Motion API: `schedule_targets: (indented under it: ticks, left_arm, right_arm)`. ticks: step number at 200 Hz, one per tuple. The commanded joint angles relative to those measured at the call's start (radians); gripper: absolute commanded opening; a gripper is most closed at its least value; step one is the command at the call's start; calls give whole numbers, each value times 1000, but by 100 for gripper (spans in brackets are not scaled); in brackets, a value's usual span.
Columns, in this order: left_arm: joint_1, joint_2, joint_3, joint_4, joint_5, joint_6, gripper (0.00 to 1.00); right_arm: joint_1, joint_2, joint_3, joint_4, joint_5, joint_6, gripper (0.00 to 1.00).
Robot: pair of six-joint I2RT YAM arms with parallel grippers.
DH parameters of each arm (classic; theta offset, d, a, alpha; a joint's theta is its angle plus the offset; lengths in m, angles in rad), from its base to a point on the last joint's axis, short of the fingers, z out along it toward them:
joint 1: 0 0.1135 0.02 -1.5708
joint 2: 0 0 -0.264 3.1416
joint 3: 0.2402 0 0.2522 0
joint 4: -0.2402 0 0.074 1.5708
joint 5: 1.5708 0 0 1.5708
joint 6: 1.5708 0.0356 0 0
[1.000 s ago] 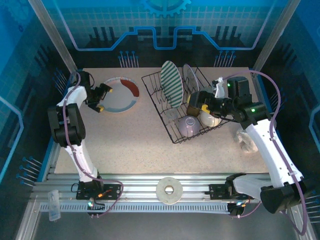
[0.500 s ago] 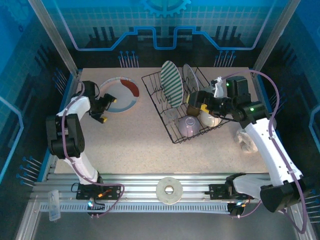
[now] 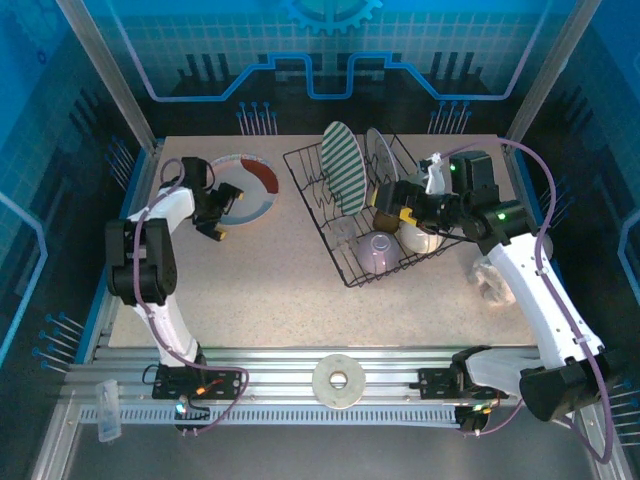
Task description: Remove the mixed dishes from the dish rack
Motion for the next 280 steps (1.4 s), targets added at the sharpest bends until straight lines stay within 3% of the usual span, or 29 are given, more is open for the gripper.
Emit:
schedule_targets:
  ticks: [1,71,124,190,223,246,261,280]
  left_arm:
    - [0,51,65,18,-22,-26,99]
    - [3,104,124,56,-6,-45,99]
    - [29,69,75,82,14,-19,99]
    - [38,-115,53,-24,103,193,99]
    - [43,-238,-1,76,295,266,99]
    - [21,-306,72,-80,283,385,99]
    - [20,-376,76,-137,247,358,99]
    - [60,-465,-2,-101,284,284,99]
  right_arm:
    - [14,-28,26,-11,15,-17,100]
    - [17,-24,28,-11,27,-17,100]
    - [18,17,56,-9,35,-33,100]
    - [40,164,188,-52,125,-133,100]
    - [59,275,306,-110,235,-216,98]
    - [67,353,381,-139,282,-266,97]
    - [73,408,437,-163,333,-306,95]
    - [88,445,470,-146,400,-354,94]
